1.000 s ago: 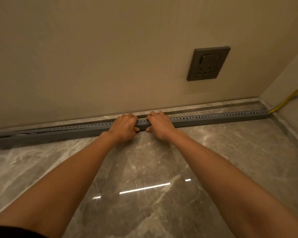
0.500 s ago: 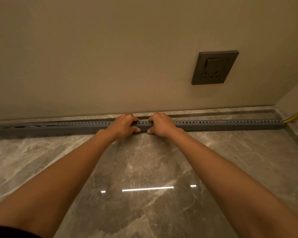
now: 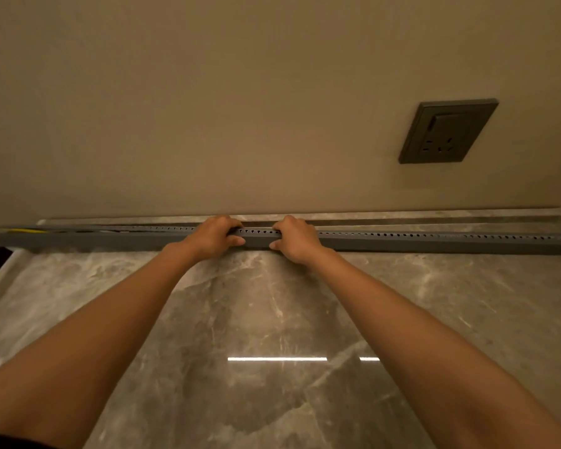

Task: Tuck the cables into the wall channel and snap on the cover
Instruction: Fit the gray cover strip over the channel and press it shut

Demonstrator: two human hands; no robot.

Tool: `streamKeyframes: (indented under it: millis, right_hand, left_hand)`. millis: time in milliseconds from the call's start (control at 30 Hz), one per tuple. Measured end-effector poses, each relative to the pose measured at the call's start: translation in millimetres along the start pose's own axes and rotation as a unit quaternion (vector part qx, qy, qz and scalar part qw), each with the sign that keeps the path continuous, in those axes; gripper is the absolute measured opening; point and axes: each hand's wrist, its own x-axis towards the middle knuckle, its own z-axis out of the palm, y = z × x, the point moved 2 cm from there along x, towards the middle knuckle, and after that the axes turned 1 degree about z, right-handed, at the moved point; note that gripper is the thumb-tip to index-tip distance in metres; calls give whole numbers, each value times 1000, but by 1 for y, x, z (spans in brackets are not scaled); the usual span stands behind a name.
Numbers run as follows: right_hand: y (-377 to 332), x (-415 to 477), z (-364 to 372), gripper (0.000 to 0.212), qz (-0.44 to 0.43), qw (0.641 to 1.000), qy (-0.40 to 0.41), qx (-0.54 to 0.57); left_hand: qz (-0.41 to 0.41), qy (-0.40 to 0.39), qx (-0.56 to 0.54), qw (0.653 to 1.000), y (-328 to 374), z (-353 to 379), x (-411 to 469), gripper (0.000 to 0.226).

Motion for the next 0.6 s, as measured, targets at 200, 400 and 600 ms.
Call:
streamKeyframes:
  millis: [200, 400, 600]
  right_hand:
    - [-10, 7, 6, 38, 8, 1000, 20, -2]
    - [-14, 9, 7, 36, 36, 999, 37, -4]
    - [-17, 11, 8, 34, 55, 998, 34, -15]
  left_hand:
    - [27, 18, 58, 998, -9, 7, 7, 34]
    - [73, 59, 112, 989, -9, 9, 10, 30]
    - [90, 61, 109, 988, -11, 9, 12, 31]
